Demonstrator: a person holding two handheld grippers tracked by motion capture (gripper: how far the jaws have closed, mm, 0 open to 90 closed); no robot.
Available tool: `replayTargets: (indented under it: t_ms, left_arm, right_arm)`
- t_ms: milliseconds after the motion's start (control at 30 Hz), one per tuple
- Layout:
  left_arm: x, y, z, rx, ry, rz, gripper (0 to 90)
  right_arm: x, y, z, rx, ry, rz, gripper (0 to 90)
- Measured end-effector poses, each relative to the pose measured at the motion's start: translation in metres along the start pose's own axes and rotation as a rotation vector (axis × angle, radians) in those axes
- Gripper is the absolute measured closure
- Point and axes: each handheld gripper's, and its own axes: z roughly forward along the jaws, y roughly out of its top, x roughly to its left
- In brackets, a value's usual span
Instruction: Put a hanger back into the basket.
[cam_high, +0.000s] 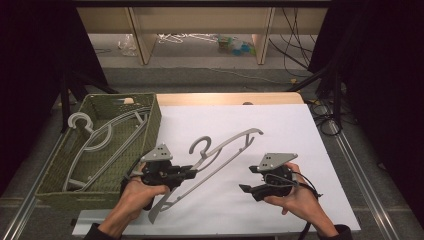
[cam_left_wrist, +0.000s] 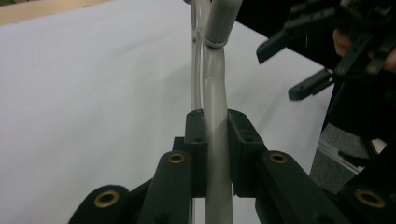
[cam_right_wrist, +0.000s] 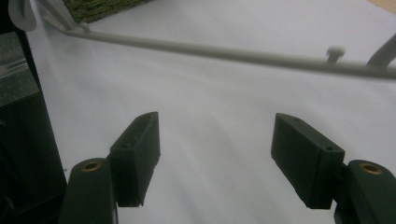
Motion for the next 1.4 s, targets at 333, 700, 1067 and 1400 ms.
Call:
replayTargets:
  t_ms: [333, 700, 1067, 1400]
  left_arm:
    - [0.002, 0.022, -0.027, -0.097, -0.011, -0.054, 79.1]
    - [0.008, 0.047, -0.059, -0.182, 0.001, -0.065, 79.1]
    - [0.024, 0.062, -0.093, -0.233, 0.022, -0.094, 79.1]
    - [0.057, 0.061, -0.127, -0.245, 0.123, -0.145, 79.1]
  right_arm:
    - [0.004, -0.008, 0.007, -0.009, 0.005, 0.015, 27.7]
    - [0.006, -0.011, 0.013, 0.003, 0.015, 0.017, 24.4]
    - [0.006, -0.011, 0.014, -0.001, 0.024, 0.019, 24.7]
    - [0.005, -0.011, 0.014, 0.002, 0.029, 0.018, 24.7]
